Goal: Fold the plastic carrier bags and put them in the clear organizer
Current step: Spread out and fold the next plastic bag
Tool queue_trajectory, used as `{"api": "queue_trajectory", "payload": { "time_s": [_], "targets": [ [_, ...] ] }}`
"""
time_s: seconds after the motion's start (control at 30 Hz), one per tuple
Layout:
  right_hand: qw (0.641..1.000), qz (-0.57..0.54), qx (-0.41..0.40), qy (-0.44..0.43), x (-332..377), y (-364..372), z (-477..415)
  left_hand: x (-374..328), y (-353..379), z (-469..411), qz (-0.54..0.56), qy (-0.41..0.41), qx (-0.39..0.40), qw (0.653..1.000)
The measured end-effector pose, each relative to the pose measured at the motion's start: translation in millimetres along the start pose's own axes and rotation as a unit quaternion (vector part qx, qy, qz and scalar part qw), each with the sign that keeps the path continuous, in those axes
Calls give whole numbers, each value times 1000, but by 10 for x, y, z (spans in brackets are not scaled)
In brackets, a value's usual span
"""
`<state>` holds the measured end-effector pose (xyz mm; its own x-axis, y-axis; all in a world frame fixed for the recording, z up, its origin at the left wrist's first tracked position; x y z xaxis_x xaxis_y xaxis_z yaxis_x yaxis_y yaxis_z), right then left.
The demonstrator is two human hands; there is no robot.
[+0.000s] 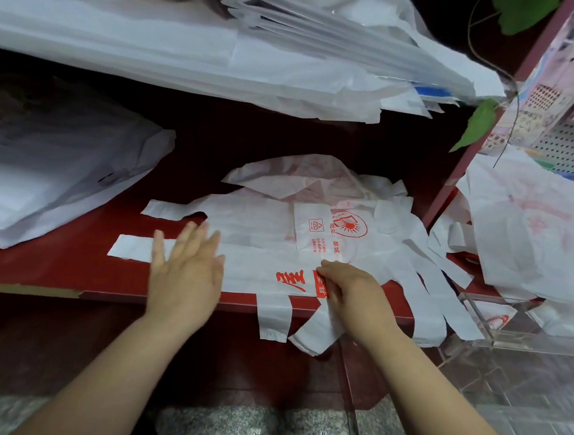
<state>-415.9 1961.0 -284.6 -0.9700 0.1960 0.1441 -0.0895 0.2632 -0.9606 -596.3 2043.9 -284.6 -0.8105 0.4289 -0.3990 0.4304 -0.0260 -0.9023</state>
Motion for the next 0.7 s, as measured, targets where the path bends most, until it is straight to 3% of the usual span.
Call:
{"api": "queue_trajectory", "payload": {
  "time_s": [0.07, 0.13, 0.3, 0.43, 0.57, 0.7],
  "targets": [
    [1000, -20, -14, -8, 41, -6, -4, -408, 58, 62, 50, 88, -2, 995],
    [997, -68, -38, 22, -3, -32, -12, -769, 252, 97, 85, 137, 46, 986],
    [964, -179, -76, 181, -476, -150, -127, -969, 644, 14, 77, 155, 141, 975],
    [954, -195, -11, 226, -680, -57, -371, -907, 664, 20, 61, 178, 175, 967],
    [929, -267, 31, 253, -641, 83, -575, -834, 610, -6, 88, 162, 170, 968],
    [937, -223, 62, 262, -583, 176, -700, -833, 530, -113, 119, 116, 107, 980]
  ]
}}
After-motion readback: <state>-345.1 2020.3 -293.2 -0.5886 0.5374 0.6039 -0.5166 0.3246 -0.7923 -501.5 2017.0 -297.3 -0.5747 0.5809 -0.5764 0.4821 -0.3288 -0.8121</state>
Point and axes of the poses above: each hand's wrist, its own z-axis away from the middle knuckle, its own y-axis out of the palm, x = y × z, the point moved 8 cm from there along -z, towards the middle knuckle, and after that the axes turned 12 degrees about z, right-handed, at the moved point
